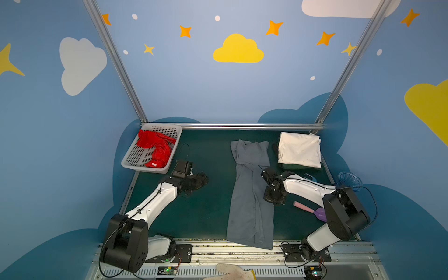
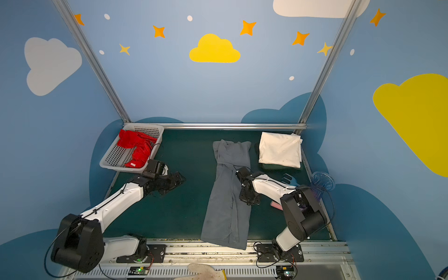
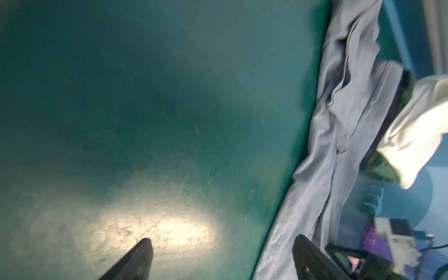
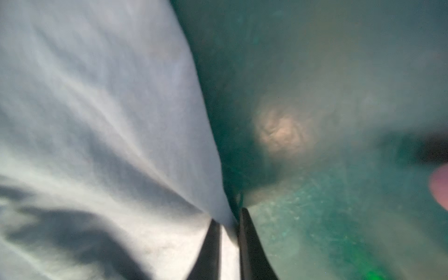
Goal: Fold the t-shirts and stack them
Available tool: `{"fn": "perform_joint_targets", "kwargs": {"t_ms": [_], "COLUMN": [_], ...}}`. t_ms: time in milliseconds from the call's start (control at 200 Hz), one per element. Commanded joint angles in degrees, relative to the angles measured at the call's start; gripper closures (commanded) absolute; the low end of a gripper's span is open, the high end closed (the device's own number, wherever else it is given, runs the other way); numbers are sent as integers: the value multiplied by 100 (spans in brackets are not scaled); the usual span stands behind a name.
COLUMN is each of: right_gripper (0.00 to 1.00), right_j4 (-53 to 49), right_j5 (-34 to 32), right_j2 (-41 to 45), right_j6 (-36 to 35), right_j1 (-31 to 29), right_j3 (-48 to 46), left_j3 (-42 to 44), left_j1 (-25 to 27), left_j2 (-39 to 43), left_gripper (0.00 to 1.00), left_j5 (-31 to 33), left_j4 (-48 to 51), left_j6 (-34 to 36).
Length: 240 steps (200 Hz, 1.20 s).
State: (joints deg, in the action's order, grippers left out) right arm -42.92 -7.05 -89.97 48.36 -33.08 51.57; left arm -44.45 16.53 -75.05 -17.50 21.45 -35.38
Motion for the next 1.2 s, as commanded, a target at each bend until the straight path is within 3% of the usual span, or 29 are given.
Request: {"fn": "perform_joint_targets", "kwargs": {"t_ms": [0,175,345,486,596,761,1051,1146,1196], "right_gripper": [63,59,60,78,75,71,68,56,34], "right_j4": [-174,0,-345,-370,-269,-612,-1680,-1640,-1556], "right_j5": [-85,76,-172,123,635,843,326,219,166], "right_j2": [326,-160,-1728,-2694,-3199,-3905,-4959,-4644,-4286], "right_j6": [-416,-977,-1371,-1372,-1403,-1636,-2005,-2038,-2037], "right_j1": [33,108,144,194,192,194,266,306,311], "right_j3": [307,1101,2459,3229,3660,4678,6672,6595,6344], "left_j3": [-201,-73,-221,-118,134,428,638,728,783], "left_j1": [392,706,847,851,836,782,757,774,798], "left_j2": [-173,-391,-511,-249,14,332,515,563,602], "left_gripper": [10,11,11,10,10,10,9,9,9], "left_j5": [99,1,59,230,670,984,829,678,621], "left_j4": [23,-415,-288,-189,-73,111,153,138,136], "left_j6": [132,-175,-136,-130,-119,-143,-233,-238,-238]}}
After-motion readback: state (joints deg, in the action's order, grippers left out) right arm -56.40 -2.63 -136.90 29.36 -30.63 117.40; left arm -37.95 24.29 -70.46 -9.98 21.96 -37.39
